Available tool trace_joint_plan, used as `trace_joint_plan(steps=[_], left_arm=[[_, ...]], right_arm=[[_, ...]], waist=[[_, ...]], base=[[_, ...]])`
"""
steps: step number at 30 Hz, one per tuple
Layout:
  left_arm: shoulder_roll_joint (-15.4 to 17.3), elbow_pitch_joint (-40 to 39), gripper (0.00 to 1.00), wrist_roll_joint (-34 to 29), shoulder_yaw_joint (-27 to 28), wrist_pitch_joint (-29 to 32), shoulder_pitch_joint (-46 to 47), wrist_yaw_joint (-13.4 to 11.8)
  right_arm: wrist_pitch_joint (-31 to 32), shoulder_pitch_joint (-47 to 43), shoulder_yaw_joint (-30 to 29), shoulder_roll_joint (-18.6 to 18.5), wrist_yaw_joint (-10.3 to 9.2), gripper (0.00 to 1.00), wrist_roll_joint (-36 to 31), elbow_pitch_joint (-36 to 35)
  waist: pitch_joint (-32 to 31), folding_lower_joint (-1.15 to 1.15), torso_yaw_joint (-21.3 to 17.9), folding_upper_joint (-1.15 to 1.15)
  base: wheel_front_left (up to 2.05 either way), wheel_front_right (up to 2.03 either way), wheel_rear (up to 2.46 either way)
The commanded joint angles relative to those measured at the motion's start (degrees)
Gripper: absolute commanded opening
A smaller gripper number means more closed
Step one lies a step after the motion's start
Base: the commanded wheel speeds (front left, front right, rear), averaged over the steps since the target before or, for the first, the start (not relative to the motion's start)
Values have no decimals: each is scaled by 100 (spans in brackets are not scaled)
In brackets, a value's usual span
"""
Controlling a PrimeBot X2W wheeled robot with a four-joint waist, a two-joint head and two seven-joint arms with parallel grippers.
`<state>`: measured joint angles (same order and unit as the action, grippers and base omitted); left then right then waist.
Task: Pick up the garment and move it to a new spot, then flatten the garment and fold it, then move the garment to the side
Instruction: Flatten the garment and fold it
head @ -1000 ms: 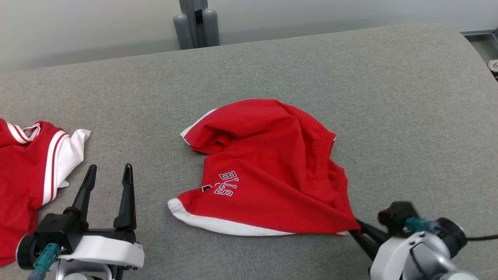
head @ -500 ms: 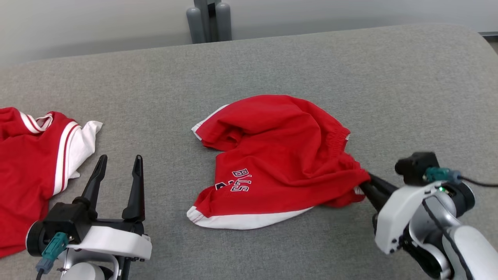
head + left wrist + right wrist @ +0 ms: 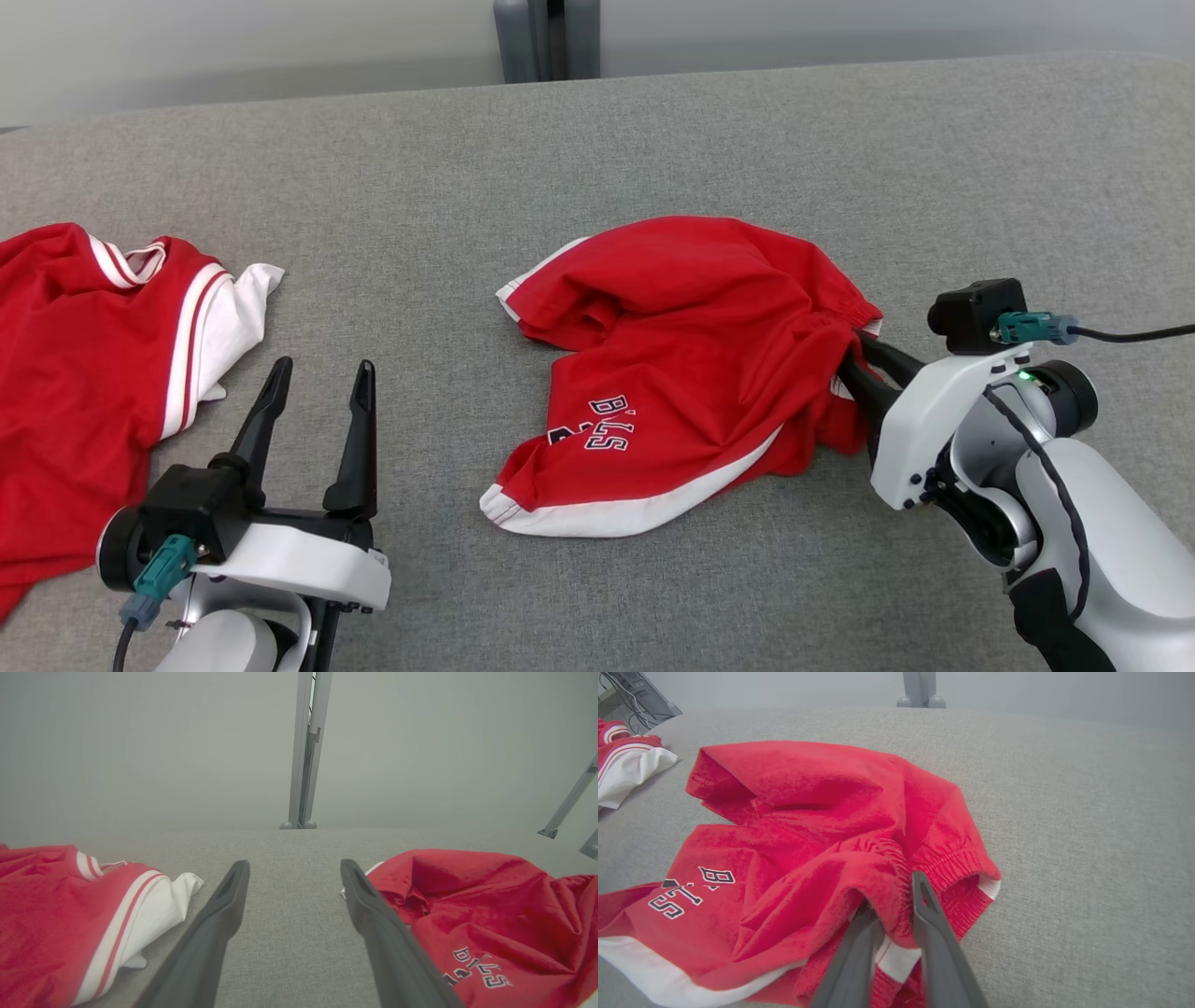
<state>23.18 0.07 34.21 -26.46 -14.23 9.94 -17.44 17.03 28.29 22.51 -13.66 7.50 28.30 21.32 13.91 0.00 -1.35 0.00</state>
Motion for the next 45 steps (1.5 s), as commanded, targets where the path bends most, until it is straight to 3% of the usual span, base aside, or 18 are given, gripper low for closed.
trace_joint_plan(steps=[1, 6, 11, 17, 30, 37, 40, 45], left_arm=[[3, 32, 100, -37, 6, -31, 124, 30], [-24, 101, 100, -32, 6, -40, 117, 52], [-3, 136, 100, -12, 23, -44, 25, 34], [64, 117, 100, 6, 17, 19, -28, -2], [128, 75, 100, 48, -40, 148, -116, -63], [111, 59, 100, 99, -4, 132, -193, -114], [127, 20, 100, 117, 64, 110, -240, -159], [227, -105, 100, 90, 199, 79, -213, -248]], right_arm=[[-158, 94, 39, -27, -2, 100, 127, 110], [-512, 88, 131, -104, -2, 100, 395, 259], [-646, -299, 81, -289, -2, 100, 714, -90], [-267, -950, -158, -568, -2, 100, 885, -715], [894, -2128, -850, -655, -2, 100, 1016, -1911], [886, -2616, -1569, -485, -2, 100, 692, -2547], [452, -2714, -2012, -221, -2, 100, 318, -2908], [-470, -2528, -2250, 348, -2, 100, -352, -3203]], waist=[[4, 0, 4, 0], [-37, 0, -36, 0], [-125, 0, -165, 0], [-200, 0, -342, 0], [-409, 0, -458, 0], [-514, 0, -391, 0], [-561, 0, -381, 0], [-631, 0, -394, 0]], base=[[0, 0, 0], [0, 0, 0], [0, 0, 0], [0, 0, 0], [0, 0, 0], [0, 0, 0], [0, 0, 0], [0, 0, 0]])
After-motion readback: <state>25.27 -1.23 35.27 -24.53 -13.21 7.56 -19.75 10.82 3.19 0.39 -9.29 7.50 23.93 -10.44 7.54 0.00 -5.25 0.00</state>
